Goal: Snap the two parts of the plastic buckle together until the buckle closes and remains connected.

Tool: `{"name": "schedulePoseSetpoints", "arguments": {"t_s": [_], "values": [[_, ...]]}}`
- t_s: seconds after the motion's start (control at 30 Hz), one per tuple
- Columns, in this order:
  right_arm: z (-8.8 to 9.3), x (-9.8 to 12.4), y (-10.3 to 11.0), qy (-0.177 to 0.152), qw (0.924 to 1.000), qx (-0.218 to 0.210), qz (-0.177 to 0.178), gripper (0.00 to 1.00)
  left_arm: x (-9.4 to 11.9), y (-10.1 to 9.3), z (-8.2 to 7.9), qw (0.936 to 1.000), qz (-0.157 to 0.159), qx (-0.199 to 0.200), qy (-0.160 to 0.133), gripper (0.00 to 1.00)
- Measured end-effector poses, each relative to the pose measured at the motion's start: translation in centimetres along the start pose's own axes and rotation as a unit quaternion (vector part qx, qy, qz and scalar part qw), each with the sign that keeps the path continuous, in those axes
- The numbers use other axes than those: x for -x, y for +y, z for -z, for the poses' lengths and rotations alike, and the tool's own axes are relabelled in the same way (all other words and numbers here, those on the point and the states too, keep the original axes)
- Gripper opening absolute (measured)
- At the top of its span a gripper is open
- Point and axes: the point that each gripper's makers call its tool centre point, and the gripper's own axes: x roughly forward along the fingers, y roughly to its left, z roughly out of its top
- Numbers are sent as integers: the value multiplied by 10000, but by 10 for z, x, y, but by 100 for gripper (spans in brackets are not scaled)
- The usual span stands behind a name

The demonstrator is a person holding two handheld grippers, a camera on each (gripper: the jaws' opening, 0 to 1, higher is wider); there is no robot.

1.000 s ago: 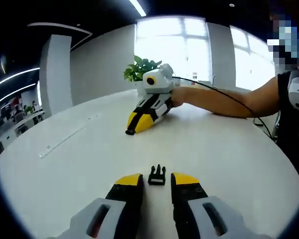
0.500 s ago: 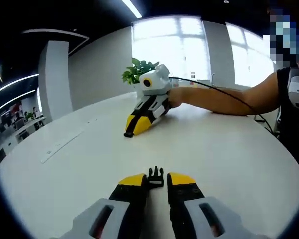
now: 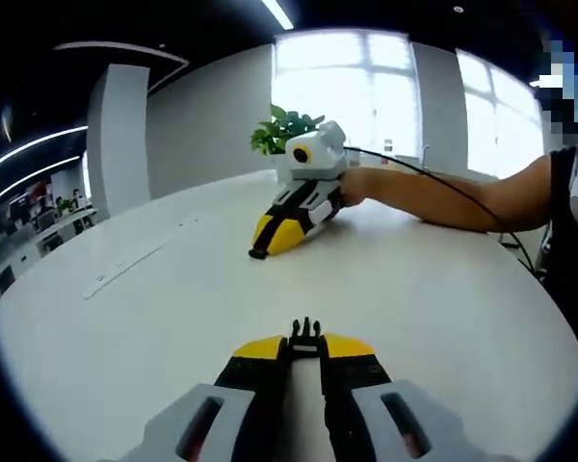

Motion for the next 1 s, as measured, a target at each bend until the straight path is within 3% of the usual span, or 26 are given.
{"name": "schedulePoseSetpoints", "arguments": {"t_s": [0.27,0.4,1.0], "values": [[0,1,0,-14,10000,14,-4,11,0,0,0,10000,-18,-31,-3,12],[0,0,1,-17,10000,57,0,11,-1,1,-1,9998,-8,214,-51,11],[0,1,5,-33,9999,112,-107,12,1,4,-1,9997,-25,223,-76,12]]}}
